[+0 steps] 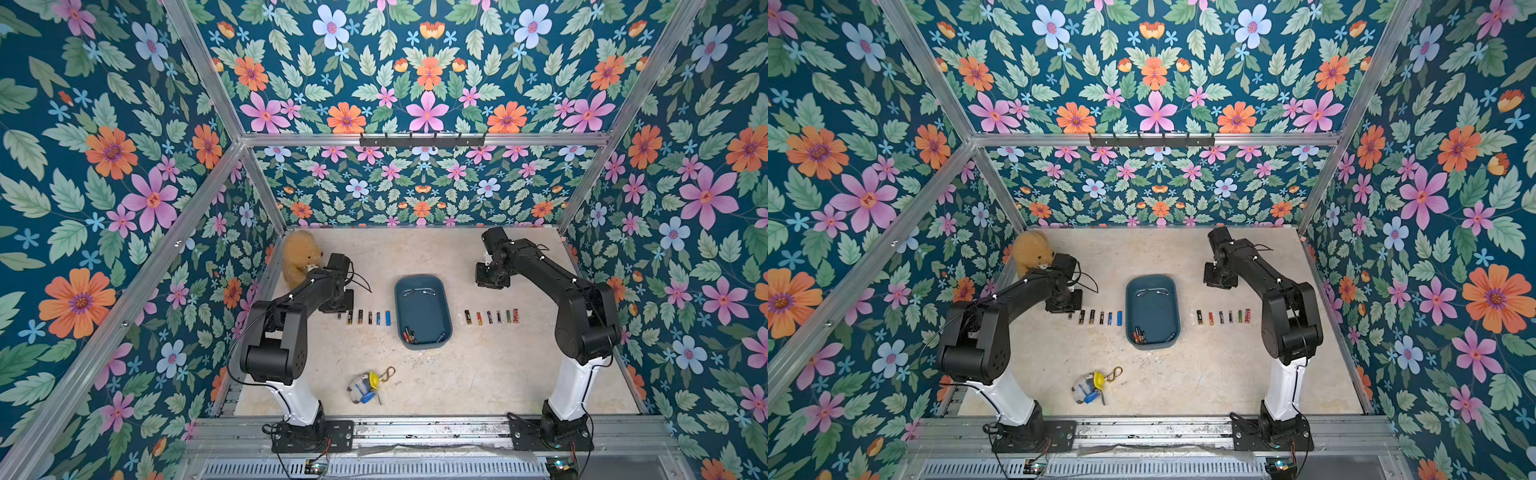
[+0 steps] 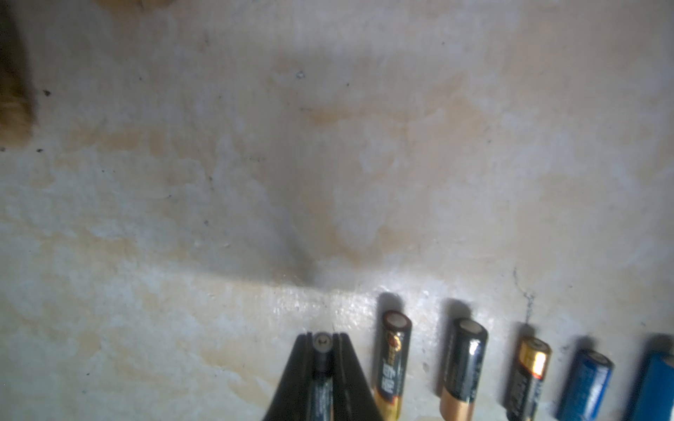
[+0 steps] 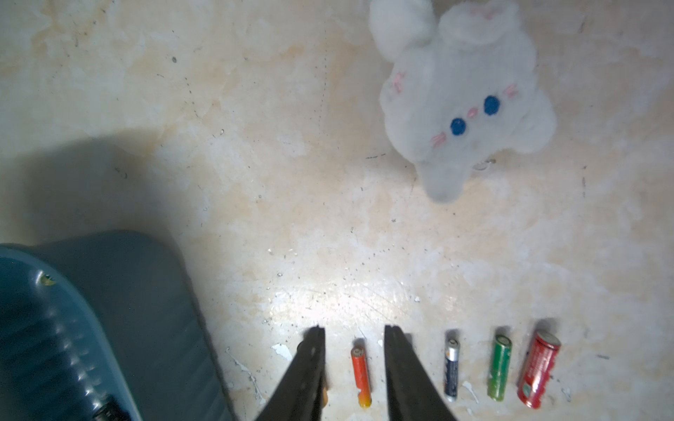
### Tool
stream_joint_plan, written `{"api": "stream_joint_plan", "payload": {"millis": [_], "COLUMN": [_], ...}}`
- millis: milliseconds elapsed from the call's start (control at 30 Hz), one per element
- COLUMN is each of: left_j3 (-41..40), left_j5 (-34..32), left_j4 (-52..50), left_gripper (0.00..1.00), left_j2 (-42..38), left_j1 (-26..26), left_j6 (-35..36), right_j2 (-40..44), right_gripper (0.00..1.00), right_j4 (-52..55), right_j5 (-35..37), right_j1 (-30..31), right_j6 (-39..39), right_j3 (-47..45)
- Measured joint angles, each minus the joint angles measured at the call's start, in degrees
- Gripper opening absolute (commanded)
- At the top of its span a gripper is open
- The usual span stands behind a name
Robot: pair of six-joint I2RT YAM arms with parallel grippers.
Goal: Take the batteries out of the storage box
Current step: Place the battery at the center of the board.
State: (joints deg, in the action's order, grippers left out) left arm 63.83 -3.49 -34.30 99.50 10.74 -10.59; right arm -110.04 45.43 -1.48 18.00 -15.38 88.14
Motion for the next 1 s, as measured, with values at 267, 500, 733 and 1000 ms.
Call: {"api": "stream_joint_plan", "payload": {"millis": [267, 500, 733, 1000], "left_j3": [-1.22, -1.66, -2.4, -2.4], "left_j5": [0.31, 0.44, 0.46, 0.46], "left_j4": [1.4, 2.56, 2.91, 3.04], "left_gripper": [0.08, 0.08, 0.08, 0.11], "left_j2": [1.07, 1.84, 2.01, 2.14], "left_j1": [-0.09, -0.2, -0.24, -0.24], "left_j6": [0.22, 0.39, 0.42, 0.42], "right_j2": [-0.63, -0.72, -0.72, -0.72], "right_gripper": [0.33, 0.33, 0.33, 0.33], "right_j4": [0.66, 1.05, 1.11, 1.14], "right_j5": [0.04, 0.26, 0.46, 0.46], "right_j1": [0.0, 0.0, 0.0, 0.0], "right_j6": [0.0, 0.0, 0.0, 0.0], "right_j3": [0.96, 1.09, 1.16, 1.16]}}
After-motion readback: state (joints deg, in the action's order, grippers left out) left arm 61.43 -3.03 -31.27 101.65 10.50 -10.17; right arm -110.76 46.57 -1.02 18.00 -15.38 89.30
